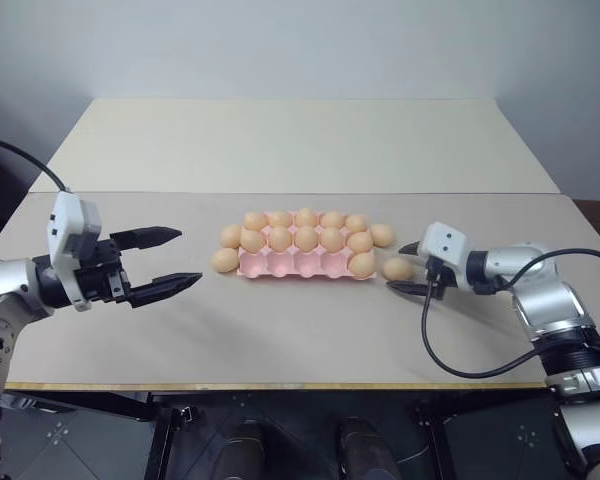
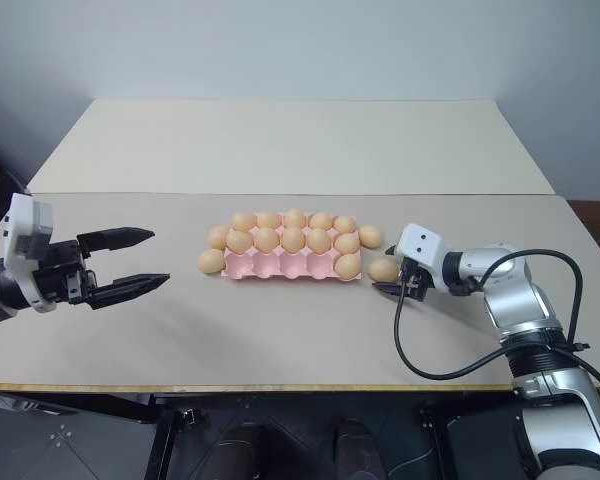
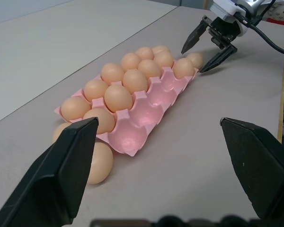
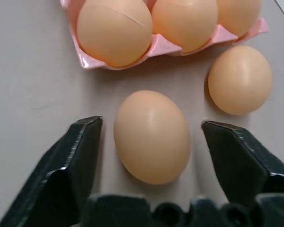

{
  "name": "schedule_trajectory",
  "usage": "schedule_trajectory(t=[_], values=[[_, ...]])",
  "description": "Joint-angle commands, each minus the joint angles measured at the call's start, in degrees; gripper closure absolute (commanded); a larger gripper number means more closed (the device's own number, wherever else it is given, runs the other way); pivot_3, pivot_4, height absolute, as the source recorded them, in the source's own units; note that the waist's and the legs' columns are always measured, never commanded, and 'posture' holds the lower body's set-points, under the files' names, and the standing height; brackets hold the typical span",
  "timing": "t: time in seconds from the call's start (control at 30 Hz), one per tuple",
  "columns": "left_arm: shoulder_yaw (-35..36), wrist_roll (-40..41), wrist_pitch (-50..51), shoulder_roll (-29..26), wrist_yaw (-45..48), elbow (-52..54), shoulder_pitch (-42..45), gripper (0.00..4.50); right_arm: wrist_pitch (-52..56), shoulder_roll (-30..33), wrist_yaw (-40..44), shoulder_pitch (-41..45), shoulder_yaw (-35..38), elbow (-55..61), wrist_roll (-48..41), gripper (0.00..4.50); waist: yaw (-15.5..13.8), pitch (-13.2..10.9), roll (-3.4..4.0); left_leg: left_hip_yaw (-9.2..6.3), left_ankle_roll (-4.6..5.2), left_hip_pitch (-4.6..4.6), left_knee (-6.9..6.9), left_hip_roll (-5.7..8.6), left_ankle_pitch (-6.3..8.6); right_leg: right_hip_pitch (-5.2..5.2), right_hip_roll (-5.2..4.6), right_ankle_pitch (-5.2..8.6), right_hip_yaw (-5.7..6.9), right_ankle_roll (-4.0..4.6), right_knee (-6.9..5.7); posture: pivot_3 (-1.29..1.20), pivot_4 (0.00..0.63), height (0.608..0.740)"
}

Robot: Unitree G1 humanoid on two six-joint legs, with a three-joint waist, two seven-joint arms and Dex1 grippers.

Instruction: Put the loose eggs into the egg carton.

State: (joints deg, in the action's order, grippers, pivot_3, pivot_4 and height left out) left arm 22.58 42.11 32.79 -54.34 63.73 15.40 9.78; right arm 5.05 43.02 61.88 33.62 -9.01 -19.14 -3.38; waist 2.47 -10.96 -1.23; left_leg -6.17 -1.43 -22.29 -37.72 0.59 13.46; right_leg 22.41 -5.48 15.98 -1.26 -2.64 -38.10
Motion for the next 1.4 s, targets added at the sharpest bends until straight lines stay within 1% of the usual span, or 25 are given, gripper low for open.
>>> schedule_trajectory(t=[0.03, 0.07, 0.13, 0.23, 0.33, 0.47, 0.53, 0.67, 0.73, 0.87, 0.93, 0.97, 1.0, 1.1, 1.13, 1.27, 1.4], values=[[1.6, 0.5, -0.9, -0.5, 0.3, 0.9, 0.2, 0.0, -1.3, 0.0, 0.2, 1.0, 1.5, 0.9, -0.5, 1.94, 0.0, 0.0, 0.0, 0.0, 0.0, 0.01, 0.0, 0.0, 0.0, 0.0, 0.01, 0.0, 0.0, 0.01, -0.01, 0.0, 0.15, 0.74], [1.7, 0.5, -0.9, -0.5, 0.3, 0.9, 0.2, 0.0, -0.6, 0.3, 0.3, 0.6, 2.1, 1.8, -1.0, 2.27, 0.0, 0.0, 0.0, 0.0, 0.0, 0.02, 0.0, -0.02, 0.0, 0.0, 0.02, -0.01, -0.01, 0.01, -0.02, 0.0, 0.15, 0.74], [2.0, 0.4, -0.9, -0.6, 0.3, 1.0, -0.1, 0.0, 0.7, 1.6, 0.5, -0.9, 3.8, 4.5, -2.3, 2.58, 0.0, 0.0, 0.0, 0.01, 0.0, 0.02, 0.0, -0.05, 0.0, 0.0, 0.06, -0.01, -0.01, 0.02, -0.01, 0.0, 0.15, 0.74], [2.2, 0.2, -1.1, -0.7, 0.2, 1.1, -0.4, 0.0, 1.9, 3.3, 0.5, -3.0, 6.2, 8.6, -3.5, 2.58, 0.0, 0.0, 0.01, 0.01, 0.0, 0.0, 0.01, -0.07, 0.01, 0.01, 0.08, -0.01, -0.01, 0.02, 0.0, 0.0, 0.15, 0.74], [2.4, 0.2, -1.2, -0.5, -0.1, 1.2, -0.4, 0.0, 5.2, 3.7, 0.1, -2.9, 8.2, 14.9, -6.2, 2.58, 0.0, 0.0, 0.01, 0.03, -0.01, 0.0, -0.01, -0.07, 0.01, 0.02, 0.07, -0.02, -0.03, 0.03, 0.0, 0.0, 0.15, 0.74], [2.5, 0.8, -1.2, 0.2, -0.6, 1.5, -0.3, 0.0, 10.3, -1.6, -1.9, 1.0, 6.4, 20.9, -9.1, 2.58, 0.5, 0.0, 0.01, 0.13, -0.01, 0.12, 0.0, -0.32, 0.01, 0.0, 0.33, -0.1, -0.13, 0.16, -0.01, 0.0, 0.15, 0.74], [2.2, 0.7, -1.2, 0.5, -1.0, 1.7, -0.2, 0.0, 10.8, -4.8, -3.2, 2.7, 4.1, 20.4, -7.8, 2.58, 0.6, 0.0, 0.01, 0.15, -0.02, 0.19, 0.04, -0.43, 0.02, 0.0, 0.44, -0.12, -0.14, 0.2, -0.02, 0.0, 0.15, 0.74], [2.2, 0.7, -1.1, 0.8, -1.4, 2.3, -0.5, 0.0, 10.6, -9.1, -5.4, 4.8, -0.2, 17.9, -4.2, 2.58, 0.1, 0.0, 0.01, 0.15, -0.03, 0.08, 0.04, -0.4, 0.02, 0.09, 0.41, -0.13, -0.14, 0.2, 0.01, 0.0, 0.15, 0.74], [2.5, 0.8, -1.1, 0.7, -1.3, 2.4, -0.8, 0.0, 10.1, -10.1, -5.8, 5.1, -2.0, 16.8, -2.6, 2.58, -0.2, 0.0, 0.01, 0.16, -0.03, 0.0, 0.02, -0.36, 0.02, 0.18, 0.36, -0.13, -0.15, 0.21, 0.0, 0.0, 0.15, 0.74], [3.2, 0.7, -1.2, 0.4, -1.3, 2.5, -1.3, 0.0, 10.8, -11.3, -6.6, 5.3, -3.3, 16.3, -1.5, 2.58, -0.3, 0.0, 0.01, 0.17, -0.04, -0.06, 0.02, -0.35, 0.02, 0.24, 0.35, -0.13, -0.15, 0.21, 0.0, 0.0, 0.15, 0.74], [3.1, 0.5, -1.3, 0.4, -1.2, 2.6, -1.6, 0.0, 10.5, -11.7, -7.4, 5.4, -4.0, 15.5, -0.2, 1.9, -0.1, 0.0, 0.01, 0.17, -0.04, -0.04, 0.02, -0.38, 0.02, 0.26, 0.39, -0.14, -0.16, 0.22, -0.02, 0.0, 0.15, 0.74], [3.0, 0.5, -1.3, 0.4, -1.2, 2.6, -1.6, 0.0, 11.0, -12.0, -8.0, 5.4, -4.0, 15.4, 0.2, 1.7, -0.1, 0.0, 0.01, 0.17, -0.04, -0.03, 0.02, -0.39, 0.02, 0.26, 0.4, -0.14, -0.17, 0.22, -0.03, 0.0, 0.15, 0.74], [2.9, 0.4, -1.3, 0.4, -1.3, 2.6, -1.5, 0.0, 11.4, -12.2, -8.5, 5.5, -3.9, 15.5, 0.4, 1.39, 0.0, 0.0, 0.01, 0.17, -0.04, -0.03, 0.03, -0.4, 0.02, 0.26, 0.41, -0.14, -0.17, 0.23, -0.04, 0.0, 0.15, 0.74], [2.6, 0.4, -1.4, 0.4, -1.1, 2.1, -1.0, 0.0, 13.9, -11.8, -8.7, 5.2, -1.8, 18.9, -1.1, 0.31, 0.0, 0.0, 0.02, 0.19, -0.04, -0.03, 0.03, -0.4, 0.02, 0.3, 0.42, -0.14, -0.21, 0.23, -0.06, 0.0, 0.15, 0.74], [2.5, 0.2, -1.5, 0.4, -1.0, 2.0, -0.9, 0.0, 14.7, -11.2, -8.7, 4.8, -0.9, 20.4, -1.6, 0.03, 0.0, 0.0, 0.02, 0.2, -0.04, -0.05, 0.03, -0.4, 0.02, 0.33, 0.42, -0.14, -0.22, 0.23, -0.07, 0.0, 0.15, 0.74], [1.8, -0.1, -1.9, 0.6, -0.9, 1.8, -0.6, 0.0, 18.8, -8.0, -7.5, 2.4, 3.5, 27.7, -5.4, 0.03, -0.1, 0.0, 0.02, 0.21, -0.04, -0.19, 0.03, -0.39, 0.02, 0.5, 0.41, -0.14, -0.26, 0.23, -0.1, 0.0, 0.15, 0.74], [1.5, -0.3, -2.2, 0.7, -0.6, 1.2, -0.3, 0.0, 22.0, -2.9, -5.5, -2.1, 10.2, 34.9, -11.2, 0.03, -0.5, 0.0, 0.01, 0.22, -0.04, -0.25, 0.03, -0.38, 0.02, 0.52, 0.38, -0.14, -0.25, 0.23, -0.07, 0.0, 0.15, 0.74]])
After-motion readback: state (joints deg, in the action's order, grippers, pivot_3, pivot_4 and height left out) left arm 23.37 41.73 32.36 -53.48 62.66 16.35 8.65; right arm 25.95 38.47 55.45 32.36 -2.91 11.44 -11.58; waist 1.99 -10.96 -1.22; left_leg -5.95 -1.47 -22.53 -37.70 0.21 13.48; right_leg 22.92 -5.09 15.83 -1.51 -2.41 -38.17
